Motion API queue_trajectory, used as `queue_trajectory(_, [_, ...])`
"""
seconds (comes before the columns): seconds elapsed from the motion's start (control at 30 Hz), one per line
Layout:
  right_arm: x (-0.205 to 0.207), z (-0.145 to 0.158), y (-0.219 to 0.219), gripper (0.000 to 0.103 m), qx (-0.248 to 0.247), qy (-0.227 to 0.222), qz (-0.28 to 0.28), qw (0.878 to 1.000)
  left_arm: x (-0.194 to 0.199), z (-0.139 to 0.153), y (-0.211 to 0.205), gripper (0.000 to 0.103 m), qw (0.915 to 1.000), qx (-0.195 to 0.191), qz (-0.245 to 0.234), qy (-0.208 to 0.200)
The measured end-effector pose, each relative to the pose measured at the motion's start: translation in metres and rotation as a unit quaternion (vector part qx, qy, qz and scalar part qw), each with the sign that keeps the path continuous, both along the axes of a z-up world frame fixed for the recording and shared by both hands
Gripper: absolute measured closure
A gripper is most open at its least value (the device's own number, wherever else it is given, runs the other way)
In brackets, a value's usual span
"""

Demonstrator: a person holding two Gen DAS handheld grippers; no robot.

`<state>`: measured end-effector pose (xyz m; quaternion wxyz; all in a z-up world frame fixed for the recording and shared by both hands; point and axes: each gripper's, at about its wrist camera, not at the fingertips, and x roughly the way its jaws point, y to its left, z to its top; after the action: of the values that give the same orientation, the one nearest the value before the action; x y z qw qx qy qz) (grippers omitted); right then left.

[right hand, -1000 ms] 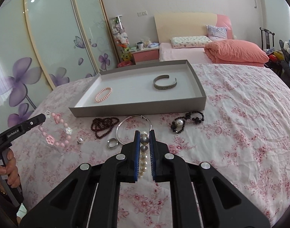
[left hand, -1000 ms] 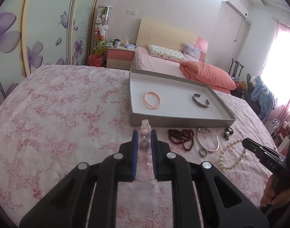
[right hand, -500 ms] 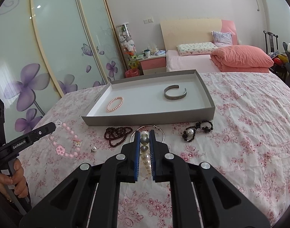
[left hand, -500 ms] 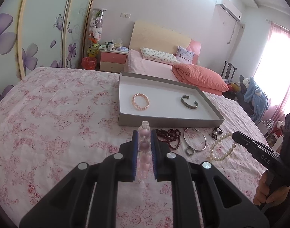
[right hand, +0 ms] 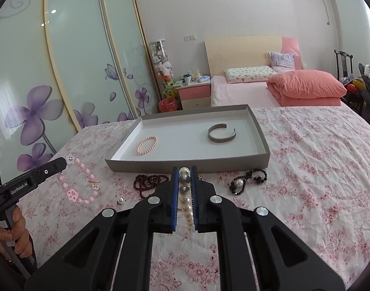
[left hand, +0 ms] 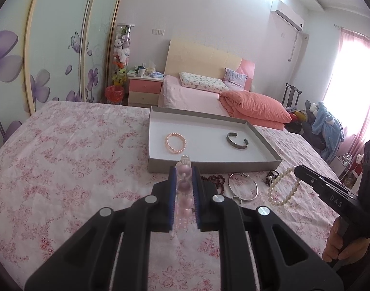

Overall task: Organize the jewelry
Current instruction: 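Carry both bracelets over the grey tray and release them inside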

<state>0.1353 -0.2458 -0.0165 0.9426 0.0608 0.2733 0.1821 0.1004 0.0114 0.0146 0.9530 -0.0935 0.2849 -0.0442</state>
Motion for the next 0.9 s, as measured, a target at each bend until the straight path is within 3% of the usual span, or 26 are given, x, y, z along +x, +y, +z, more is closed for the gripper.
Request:
queue_trajectory(0.37, [0.001,0.016,0.001,0.092,-0.036,-0.060,-0.021,0.997,0.003,0.013,-0.027,0.089,0.9976,0.062,0.011,-0.031])
queue_trajectory(0.6, [0.011,0.024,-0.002,0.092,-0.039,-0.084,-0.030,0.995,0.012,0.019,-0.045,0.089,0.9925,0.110,0.026,-0.046])
queue_trajectory(0.9, [0.028,0.028,-0.005,0.092,-0.041,-0.093,-0.033,0.994,0.036,0.020,-0.055,0.089,0.9881,0.139,0.047,-0.045])
